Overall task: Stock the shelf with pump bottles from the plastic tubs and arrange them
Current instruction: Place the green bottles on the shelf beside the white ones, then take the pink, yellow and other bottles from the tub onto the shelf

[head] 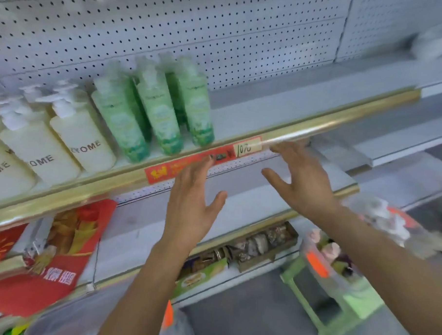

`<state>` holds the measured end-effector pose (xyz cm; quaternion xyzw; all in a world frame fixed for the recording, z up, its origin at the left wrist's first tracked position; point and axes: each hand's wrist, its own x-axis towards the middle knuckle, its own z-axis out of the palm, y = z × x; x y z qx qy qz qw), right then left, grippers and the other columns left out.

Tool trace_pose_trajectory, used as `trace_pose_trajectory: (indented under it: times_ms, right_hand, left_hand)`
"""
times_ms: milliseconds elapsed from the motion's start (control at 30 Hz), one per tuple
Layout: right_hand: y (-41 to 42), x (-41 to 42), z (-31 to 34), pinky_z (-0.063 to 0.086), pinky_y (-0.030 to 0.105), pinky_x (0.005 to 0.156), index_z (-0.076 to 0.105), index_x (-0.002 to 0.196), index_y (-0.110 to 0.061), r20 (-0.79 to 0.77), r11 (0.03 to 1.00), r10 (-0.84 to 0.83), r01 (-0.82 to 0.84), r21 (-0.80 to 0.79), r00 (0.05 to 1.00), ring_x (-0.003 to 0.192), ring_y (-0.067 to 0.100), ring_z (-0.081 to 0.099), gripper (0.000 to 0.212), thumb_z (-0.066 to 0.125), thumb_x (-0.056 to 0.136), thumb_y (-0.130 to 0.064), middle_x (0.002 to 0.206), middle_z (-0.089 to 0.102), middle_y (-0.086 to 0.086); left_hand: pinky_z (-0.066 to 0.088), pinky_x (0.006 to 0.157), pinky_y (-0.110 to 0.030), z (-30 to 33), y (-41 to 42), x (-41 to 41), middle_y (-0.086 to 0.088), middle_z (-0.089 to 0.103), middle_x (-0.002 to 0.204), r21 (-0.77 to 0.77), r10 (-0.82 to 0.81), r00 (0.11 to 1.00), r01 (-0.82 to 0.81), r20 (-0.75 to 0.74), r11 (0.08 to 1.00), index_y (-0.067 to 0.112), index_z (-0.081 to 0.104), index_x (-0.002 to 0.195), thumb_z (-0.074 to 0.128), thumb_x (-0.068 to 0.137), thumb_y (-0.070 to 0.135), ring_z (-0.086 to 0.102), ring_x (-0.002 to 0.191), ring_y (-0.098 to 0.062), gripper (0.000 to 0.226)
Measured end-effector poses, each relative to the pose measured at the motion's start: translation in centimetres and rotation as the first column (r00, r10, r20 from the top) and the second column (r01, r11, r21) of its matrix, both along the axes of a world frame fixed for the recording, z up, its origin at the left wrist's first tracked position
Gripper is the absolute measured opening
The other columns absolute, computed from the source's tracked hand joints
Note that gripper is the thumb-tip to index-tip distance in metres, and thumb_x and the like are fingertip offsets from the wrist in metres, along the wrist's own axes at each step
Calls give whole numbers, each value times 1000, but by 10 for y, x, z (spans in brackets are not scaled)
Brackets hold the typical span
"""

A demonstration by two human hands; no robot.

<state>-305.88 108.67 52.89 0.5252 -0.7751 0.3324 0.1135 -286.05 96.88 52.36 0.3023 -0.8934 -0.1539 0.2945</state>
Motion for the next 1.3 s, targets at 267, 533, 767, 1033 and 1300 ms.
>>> trace_pose_trajectory:
  times_ms: [267, 533, 767, 1033, 1300]
  right_hand:
    - [119, -53, -88, 44, 37, 87, 58, 128, -15, 132, 926, -288, 241, 291, 948, 114, 26, 57, 40, 57, 94, -37, 125, 62, 5]
    - [209, -150, -146, 52, 36, 75, 57, 122, -26, 281, 822, -464, 290, 490, 840, 98, 20, 60, 33, 54, 93, -42, 119, 60, -2]
    - [227, -228, -198, 52, 40, 76, 55, 119, -19, 368, 796, -368, 84, 600, 854, 96, 24, 61, 33, 62, 89, -30, 104, 60, -2]
    - [171, -245, -279, 50, 41, 84, 50, 127, -18, 409, 667, -128, -227, 710, 903, 110, 27, 56, 50, 62, 79, -19, 120, 60, 4]
    - [120, -244, -339, 46, 38, 92, 38, 140, -24, 370, 463, -35, -313, 829, 928, 120, 27, 51, 65, 65, 80, -23, 130, 55, 2]
  left_hand:
    - [32, 108, -31, -63, 69, -74, 5, 39, 143, 237, -243, 957, 202, 159, 950, 25, 35, 145, 61, 92, 35, 33, 132, -14, 60]
    - [35, 106, -31, -130, 134, -181, 2, 50, 135, 454, -333, 911, 197, 243, 869, 23, 45, 140, 65, 88, 35, 43, 127, -16, 57]
    - [35, 97, -26, -193, 167, -259, -6, 50, 136, 598, -296, 895, 41, 334, 800, 16, 48, 138, 55, 81, 50, 46, 127, -23, 67]
    - [46, 96, -42, -279, 131, -305, -8, 60, 129, 561, -160, 874, -145, 459, 815, 13, 48, 134, 64, 89, 27, 56, 120, -28, 50]
    - [35, 99, -38, -329, 108, -342, 1, 58, 130, 154, -150, 677, 55, 720, 987, 23, 48, 132, 52, 92, 53, 50, 123, -22, 50]
